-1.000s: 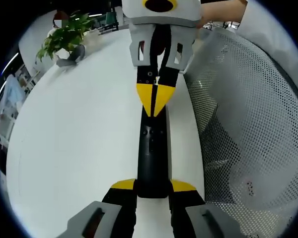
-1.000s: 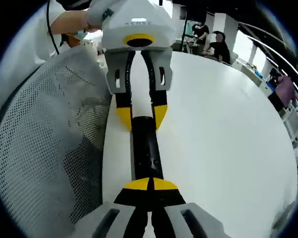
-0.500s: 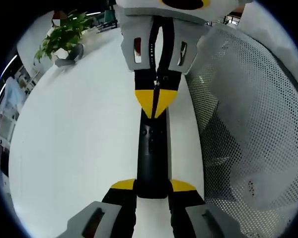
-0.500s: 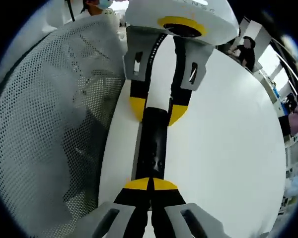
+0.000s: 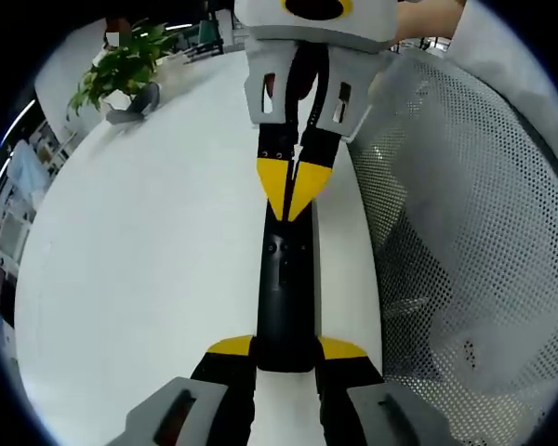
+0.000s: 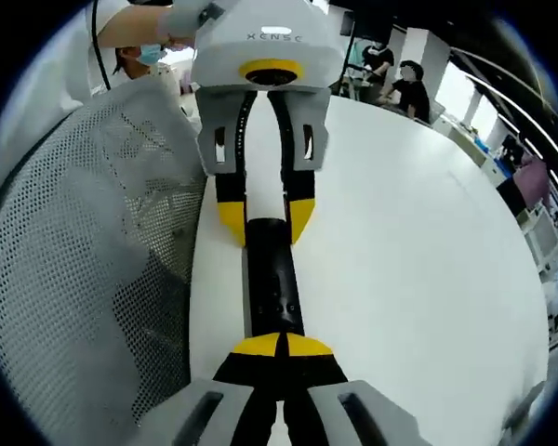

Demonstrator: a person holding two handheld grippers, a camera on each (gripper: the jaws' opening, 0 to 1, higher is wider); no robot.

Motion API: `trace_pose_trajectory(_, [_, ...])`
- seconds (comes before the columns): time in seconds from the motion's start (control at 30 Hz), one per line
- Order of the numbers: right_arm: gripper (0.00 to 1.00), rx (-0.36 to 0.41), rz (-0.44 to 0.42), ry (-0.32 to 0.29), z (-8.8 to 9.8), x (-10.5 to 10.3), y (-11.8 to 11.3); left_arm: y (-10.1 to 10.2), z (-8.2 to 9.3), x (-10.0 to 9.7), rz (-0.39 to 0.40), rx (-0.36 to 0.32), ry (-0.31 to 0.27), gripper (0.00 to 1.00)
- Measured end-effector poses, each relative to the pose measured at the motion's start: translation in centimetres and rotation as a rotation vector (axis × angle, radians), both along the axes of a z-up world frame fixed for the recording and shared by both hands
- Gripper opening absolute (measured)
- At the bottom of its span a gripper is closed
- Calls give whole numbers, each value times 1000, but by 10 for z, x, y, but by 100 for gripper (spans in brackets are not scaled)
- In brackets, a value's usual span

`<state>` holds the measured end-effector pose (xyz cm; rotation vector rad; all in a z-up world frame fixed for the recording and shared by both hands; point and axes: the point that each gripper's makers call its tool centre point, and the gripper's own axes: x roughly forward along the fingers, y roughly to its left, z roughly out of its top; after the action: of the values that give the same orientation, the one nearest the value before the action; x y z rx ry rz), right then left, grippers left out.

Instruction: Press the specified remote control buttons in sequence, fully releasing each button before pressing the next.

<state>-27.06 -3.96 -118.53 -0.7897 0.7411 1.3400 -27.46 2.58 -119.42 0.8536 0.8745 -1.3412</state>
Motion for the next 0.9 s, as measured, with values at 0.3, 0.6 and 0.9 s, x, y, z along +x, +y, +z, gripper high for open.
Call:
trace_pose_trajectory(0.3, [0, -14, 53, 5, 0, -1, 4, 0, 0, 0, 4, -1, 1, 24])
trace_pose_trajectory(0.6, [0, -67, 107, -8, -2, 0, 7, 0, 0, 0, 5, -17, 4, 24])
trace_pose_trajectory(0.9, [0, -28, 107, -17, -2, 0, 6, 0, 0, 0, 1, -17, 1, 24])
